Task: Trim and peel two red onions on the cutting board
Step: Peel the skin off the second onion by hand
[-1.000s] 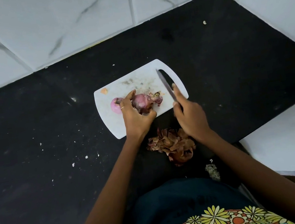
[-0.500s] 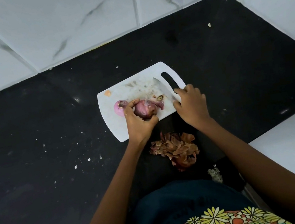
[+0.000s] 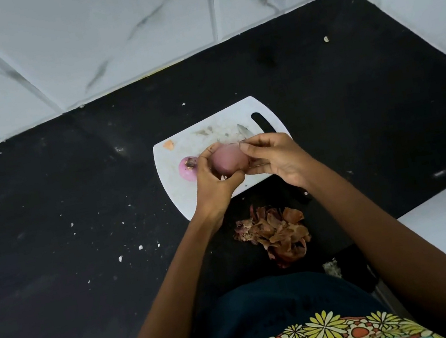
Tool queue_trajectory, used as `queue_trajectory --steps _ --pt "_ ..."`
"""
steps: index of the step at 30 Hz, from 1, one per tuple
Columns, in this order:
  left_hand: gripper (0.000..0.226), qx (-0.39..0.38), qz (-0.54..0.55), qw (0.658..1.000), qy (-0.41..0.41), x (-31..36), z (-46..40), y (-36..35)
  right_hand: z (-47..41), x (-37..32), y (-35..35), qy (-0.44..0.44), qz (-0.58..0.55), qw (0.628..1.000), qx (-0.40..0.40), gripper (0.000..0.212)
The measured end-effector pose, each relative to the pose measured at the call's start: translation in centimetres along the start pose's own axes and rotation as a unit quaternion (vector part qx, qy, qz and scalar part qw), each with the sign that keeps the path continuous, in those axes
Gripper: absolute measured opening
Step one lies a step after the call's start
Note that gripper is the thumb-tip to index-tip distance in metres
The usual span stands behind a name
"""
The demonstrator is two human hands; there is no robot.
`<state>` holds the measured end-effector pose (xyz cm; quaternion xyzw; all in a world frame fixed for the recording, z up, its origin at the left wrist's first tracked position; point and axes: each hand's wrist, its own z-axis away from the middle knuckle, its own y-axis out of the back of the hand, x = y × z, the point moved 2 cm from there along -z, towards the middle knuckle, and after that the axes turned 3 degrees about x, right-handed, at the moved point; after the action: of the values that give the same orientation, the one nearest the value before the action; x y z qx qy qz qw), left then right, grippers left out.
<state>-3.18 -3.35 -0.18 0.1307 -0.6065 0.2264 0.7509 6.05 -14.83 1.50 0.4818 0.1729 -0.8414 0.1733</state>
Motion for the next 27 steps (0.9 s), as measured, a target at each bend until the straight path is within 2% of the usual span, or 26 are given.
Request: queue_trajectory --steps 7,12,15,16,18,20,22,24,26,27 --pt "0.075 -0.016 -0.155 0.987 -0.037 1.0 -1.0 0.6 0.6 -1.8 -0.2 0.131 0.135 0.979 0.084 0.017" --pt "0.074 -0.014 -0.078 0.997 0.022 1.0 -1.0 1.2 0.1 -2.6 0.6 0.130 0.074 0.978 0.148 0.014" --pt "0.073 -0.010 -0.034 0.999 0.039 0.6 -1.1 1.8 -0.7 -1.9 1.4 0.146 0.100 0.963 0.205 0.016" --pt "0.073 -0.011 -0.030 0.999 0.037 0.7 -1.1 1.9 -1.0 -1.5 1.5 0.156 0.128 0.957 0.210 0.016" --pt "0.072 -0.027 -0.031 0.999 0.029 0.9 -1.1 1.9 -1.5 -0.6 1.5 0.175 0.255 0.932 0.190 0.019" --pt "0.072 -0.047 -0.037 0.998 0.022 1.0 -1.0 1.8 -1.6 0.2 1.1 0.193 0.406 0.880 0.152 0.024" --pt "0.074 -0.065 -0.051 0.996 0.016 1.0 -0.9 1.8 -1.5 0.2 0.8 0.216 0.437 0.861 0.144 0.028" --pt "0.076 -0.085 -0.057 0.995 0.011 1.2 -0.9 1.8 -0.8 -0.6 0.3 0.200 0.363 0.904 0.106 0.028" --pt "0.077 -0.100 -0.063 0.993 0.005 1.3 -0.9 1.6 0.1 -1.2 -0.5 0.113 0.215 0.970 0.017 0.025" --pt "0.078 -0.108 -0.063 0.992 0.003 1.4 -0.9 1.5 0.4 -1.1 -0.7 0.074 0.155 0.985 -0.014 0.022"
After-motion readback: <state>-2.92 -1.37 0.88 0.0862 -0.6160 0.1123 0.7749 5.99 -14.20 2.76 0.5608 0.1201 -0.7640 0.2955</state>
